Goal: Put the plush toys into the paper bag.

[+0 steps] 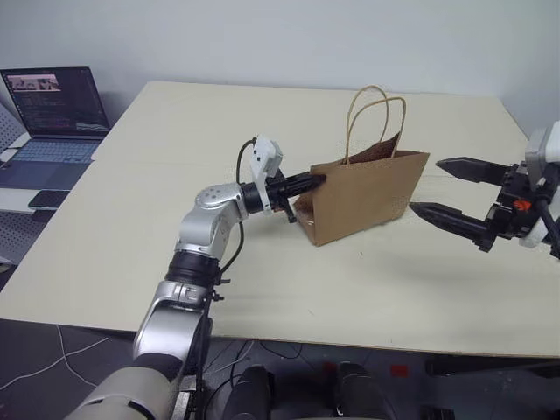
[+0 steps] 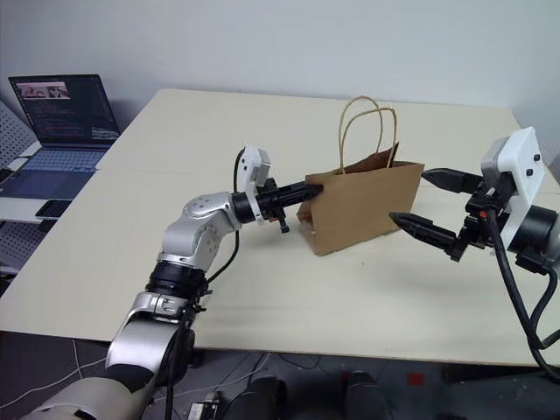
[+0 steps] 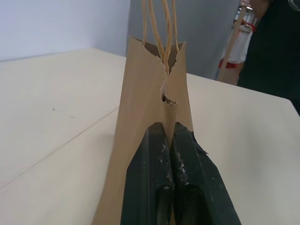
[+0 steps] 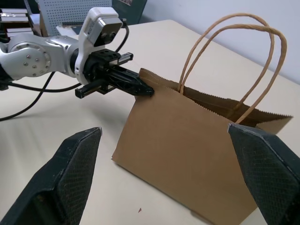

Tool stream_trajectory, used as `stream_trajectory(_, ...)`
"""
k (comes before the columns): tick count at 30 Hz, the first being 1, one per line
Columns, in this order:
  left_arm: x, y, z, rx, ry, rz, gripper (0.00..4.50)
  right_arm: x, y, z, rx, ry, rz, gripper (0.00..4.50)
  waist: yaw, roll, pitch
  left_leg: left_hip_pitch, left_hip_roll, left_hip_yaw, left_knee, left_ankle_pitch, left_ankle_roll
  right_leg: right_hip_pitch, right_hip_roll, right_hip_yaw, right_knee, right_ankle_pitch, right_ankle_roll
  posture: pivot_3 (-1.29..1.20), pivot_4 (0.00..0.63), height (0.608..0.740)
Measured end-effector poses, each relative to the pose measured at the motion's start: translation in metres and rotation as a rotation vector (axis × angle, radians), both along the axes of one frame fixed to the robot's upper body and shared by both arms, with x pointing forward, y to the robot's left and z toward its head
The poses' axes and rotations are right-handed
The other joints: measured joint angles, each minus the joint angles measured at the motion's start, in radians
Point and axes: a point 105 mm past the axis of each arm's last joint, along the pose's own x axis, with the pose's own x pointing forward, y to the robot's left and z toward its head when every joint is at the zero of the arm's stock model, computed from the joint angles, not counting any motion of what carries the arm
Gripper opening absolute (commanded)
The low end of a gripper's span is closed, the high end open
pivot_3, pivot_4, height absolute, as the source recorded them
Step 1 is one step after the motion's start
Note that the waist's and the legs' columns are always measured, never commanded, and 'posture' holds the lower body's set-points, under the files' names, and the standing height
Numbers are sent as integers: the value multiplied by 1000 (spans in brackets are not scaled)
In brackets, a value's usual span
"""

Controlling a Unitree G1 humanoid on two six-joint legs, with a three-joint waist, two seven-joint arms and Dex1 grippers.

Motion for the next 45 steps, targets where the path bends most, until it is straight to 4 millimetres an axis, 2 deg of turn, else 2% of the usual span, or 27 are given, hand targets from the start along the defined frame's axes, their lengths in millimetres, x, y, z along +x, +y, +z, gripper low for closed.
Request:
stream_trajectory(10, -17, 14, 15, 36, 18, -230, 15, -31, -8, 7, 12, 82, 102, 4500, -1, 0, 0, 0, 0, 0, 0, 0, 0, 0, 1, 0, 0, 0, 0, 0, 150, 740)
stream_trajectory(18, -20, 18, -3, 132, 13, -301, 15, -45, -7, -6, -56, 139, 118, 4500, -1, 0, 0, 0, 0, 0, 0, 0, 0, 1, 1, 0, 0, 0, 0, 0, 150, 740)
stream_trajectory(23, -18, 16, -11, 184, -20, -288, 15, -46, -7, -6, -74, 131, 111, 4500, -1, 0, 0, 1, 0, 0, 0, 0, 0, 1, 1, 0, 0, 0, 0, 0, 150, 740)
stream_trajectory(24, -17, 17, -12, 193, -21, -284, 424, -45, -8, -6, -76, 130, 108, 4500, -1, 0, 0, 1, 0, 0, 0, 0, 0, 1, 1, 0, 0, 0, 0, 0, 150, 740)
stream_trajectory(28, -14, 19, -19, 222, -28, -274, 1436, -45, -9, -7, -84, 123, 100, 4500, -1, 0, 0, 1, 0, 0, 0, 0, 0, 1, 1, 0, 0, 0, 0, 0, 150, 740)
stream_trajectory(35, -11, 24, -12, 266, -95, -255, 3431, -43, -11, -7, -85, 117, 95, 4500, -3, 0, 0, 1, 0, 0, 0, 0, 0, 1, 1, 0, 0, 0, 0, 0, 150, 740)
stream_trajectory(40, -10, 52, -19, 351, -117, -188, 3431, -32, -22, -8, -86, 114, 56, 4500, -7, 0, 0, 1, 0, 0, 0, 0, 0, 1, 2, 0, 1, 0, 0, 0, 150, 740)
stream_trajectory(45, -17, 81, -25, 425, -126, -100, 3431, -16, -37, -1, -127, 70, 22, 4500, -6, 0, 0, 2, 2, 0, 0, 0, 0, 0, 1, 0, 1, 0, 0, 0, 150, 740)
